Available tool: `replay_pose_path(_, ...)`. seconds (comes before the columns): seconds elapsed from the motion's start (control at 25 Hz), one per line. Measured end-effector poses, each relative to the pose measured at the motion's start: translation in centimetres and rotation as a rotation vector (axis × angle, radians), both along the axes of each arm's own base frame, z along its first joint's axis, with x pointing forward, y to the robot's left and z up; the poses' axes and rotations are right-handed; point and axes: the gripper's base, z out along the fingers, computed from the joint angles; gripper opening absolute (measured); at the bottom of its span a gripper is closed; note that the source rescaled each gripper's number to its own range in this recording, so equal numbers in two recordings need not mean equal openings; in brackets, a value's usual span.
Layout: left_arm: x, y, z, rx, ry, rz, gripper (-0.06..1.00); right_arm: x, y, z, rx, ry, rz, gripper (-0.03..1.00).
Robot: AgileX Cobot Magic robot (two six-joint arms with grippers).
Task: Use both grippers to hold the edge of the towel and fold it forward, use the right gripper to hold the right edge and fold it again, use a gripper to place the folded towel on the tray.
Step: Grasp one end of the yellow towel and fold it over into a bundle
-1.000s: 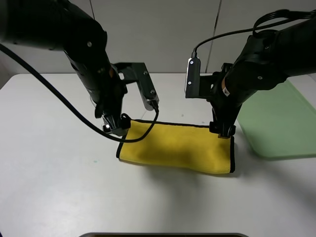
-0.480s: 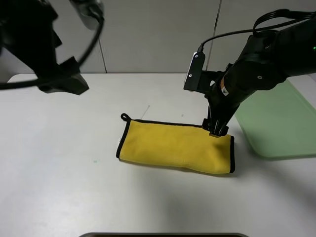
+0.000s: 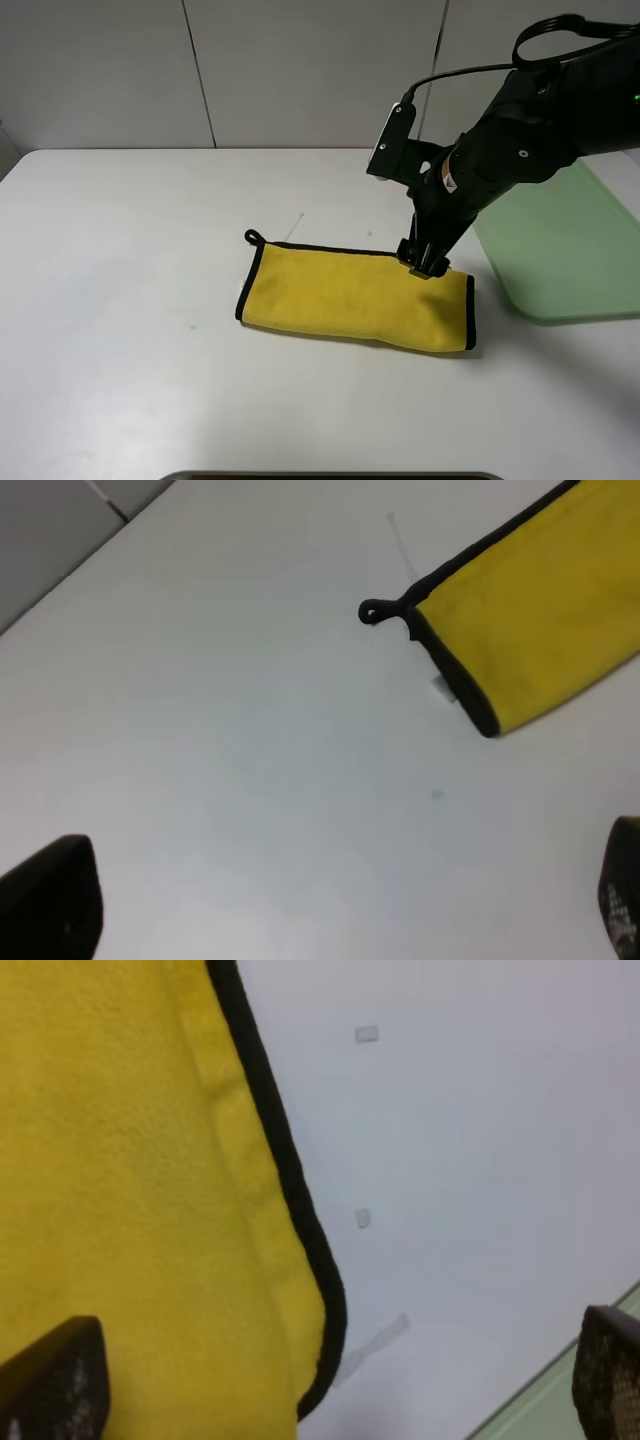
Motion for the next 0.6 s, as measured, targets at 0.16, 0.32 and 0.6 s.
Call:
replay_pose_path(0.16, -3.1, 2.0, -0.9, -0.107, 0.005, 0.011, 1.0, -0.1, 0.2, 0.0, 0.03, 0.009, -0.019, 1.0)
replay_pose_path(0.32, -5.7, 4.0, -3.5, -0.172, 0.028, 0.036, 1.0, -0.1, 0.4, 0.0, 0.073, 0.019, -0.043, 1.0)
replay_pose_path(0.6, -8.6, 6.3, -9.0, -0.247, 0.056, 0.088, 1.0, -0.2, 0.5, 0.0, 0.099, 0.033, -0.067, 1.0)
